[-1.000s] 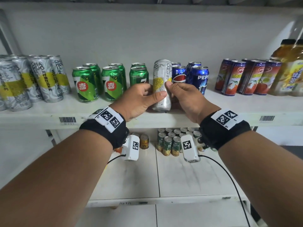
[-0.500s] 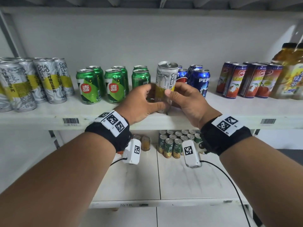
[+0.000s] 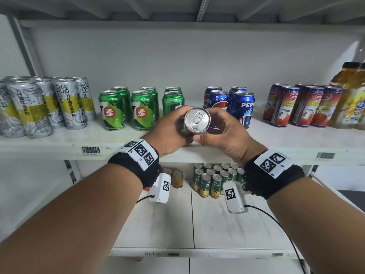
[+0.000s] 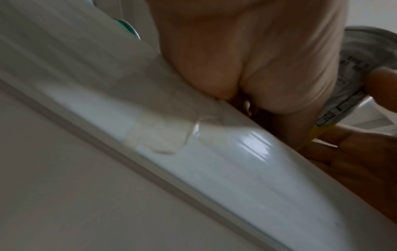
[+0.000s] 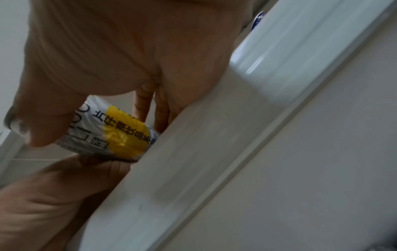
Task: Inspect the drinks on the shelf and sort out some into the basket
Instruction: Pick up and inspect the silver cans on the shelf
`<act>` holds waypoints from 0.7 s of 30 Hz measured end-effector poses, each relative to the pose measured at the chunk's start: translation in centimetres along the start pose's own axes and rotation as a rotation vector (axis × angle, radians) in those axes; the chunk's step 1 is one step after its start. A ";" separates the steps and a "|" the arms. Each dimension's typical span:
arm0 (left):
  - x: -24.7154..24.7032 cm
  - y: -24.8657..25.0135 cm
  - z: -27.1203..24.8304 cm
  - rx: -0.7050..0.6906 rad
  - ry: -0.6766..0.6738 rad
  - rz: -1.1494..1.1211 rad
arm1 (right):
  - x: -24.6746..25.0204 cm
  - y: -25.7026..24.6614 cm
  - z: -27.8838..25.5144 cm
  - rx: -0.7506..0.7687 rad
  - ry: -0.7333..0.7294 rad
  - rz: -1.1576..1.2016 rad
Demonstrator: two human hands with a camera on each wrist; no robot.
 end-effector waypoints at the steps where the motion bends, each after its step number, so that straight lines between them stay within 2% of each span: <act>1: 0.0 0.0 0.0 0.000 -0.004 -0.009 | 0.0 0.0 0.0 -0.001 -0.001 0.004; 12: 0.0 -0.4 0.1 0.084 -0.036 -0.097 | 0.2 -0.1 0.5 -0.028 -0.016 0.141; 18: 0.1 -0.1 -0.1 0.107 0.053 -0.006 | 0.0 -0.2 0.7 -0.061 0.019 0.232; 21: 0.1 0.2 -0.3 0.111 0.055 -0.014 | 0.0 -0.5 0.5 -0.057 0.033 0.240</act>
Point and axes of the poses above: each hand's wrist, its own z-axis towards the middle knuckle, its own x-axis out of the back of the hand, y = z × x, the point moved 3 cm from there along z, towards the middle knuckle, and after that the axes turned 10 degrees about z, right-handed, at the moved point
